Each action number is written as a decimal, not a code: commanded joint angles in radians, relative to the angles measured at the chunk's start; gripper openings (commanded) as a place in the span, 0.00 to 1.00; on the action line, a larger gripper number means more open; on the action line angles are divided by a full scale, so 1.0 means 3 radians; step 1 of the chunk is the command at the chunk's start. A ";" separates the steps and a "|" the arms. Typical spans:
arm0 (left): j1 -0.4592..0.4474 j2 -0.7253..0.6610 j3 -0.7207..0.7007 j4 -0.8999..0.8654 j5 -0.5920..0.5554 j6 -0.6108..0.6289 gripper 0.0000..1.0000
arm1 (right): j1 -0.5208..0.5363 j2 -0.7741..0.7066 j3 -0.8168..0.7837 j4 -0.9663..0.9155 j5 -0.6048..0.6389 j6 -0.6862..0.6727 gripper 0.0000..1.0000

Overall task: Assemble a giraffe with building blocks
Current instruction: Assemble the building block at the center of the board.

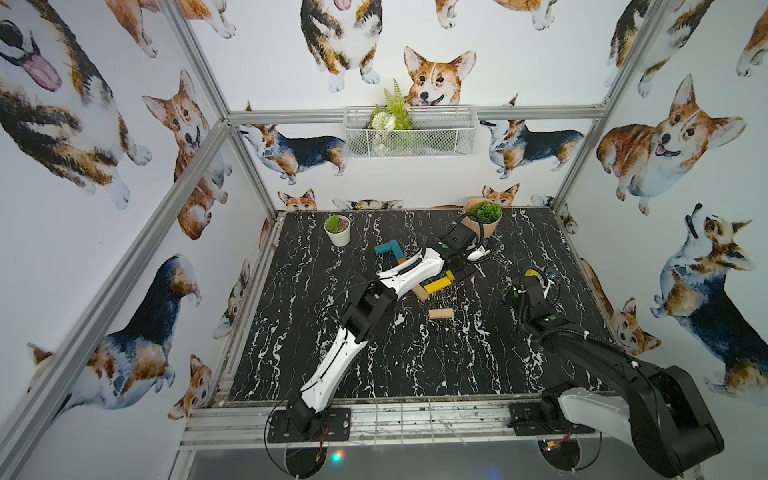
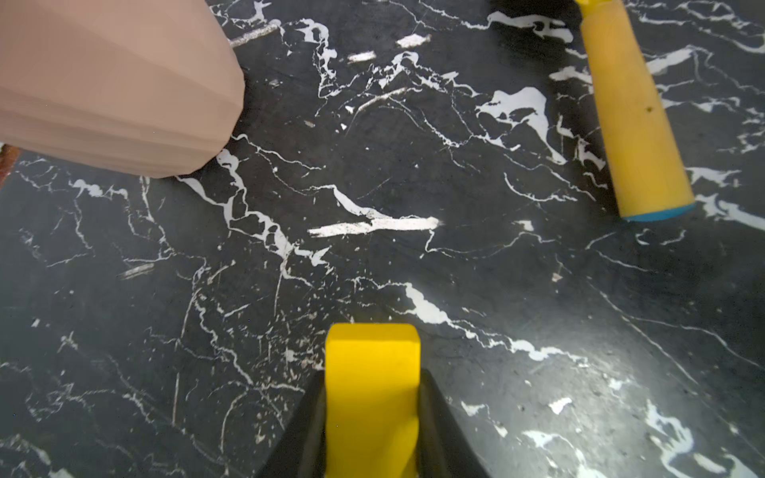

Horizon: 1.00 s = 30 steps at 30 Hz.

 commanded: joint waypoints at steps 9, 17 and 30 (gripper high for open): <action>0.0003 0.0183 0.0089 0.0134 0.0135 0.0234 0.00 | -0.0021 0.0180 0.0099 0.0097 -0.0173 0.0047 0.64; 0.0003 0.0284 0.0202 0.0287 0.0134 0.0153 0.00 | -0.0021 0.0234 0.0086 0.0141 -0.0190 0.0058 0.64; 0.0018 0.0420 0.0425 0.0043 0.0070 0.0193 0.00 | -0.0026 0.0223 0.0087 0.0141 -0.0194 0.0029 0.64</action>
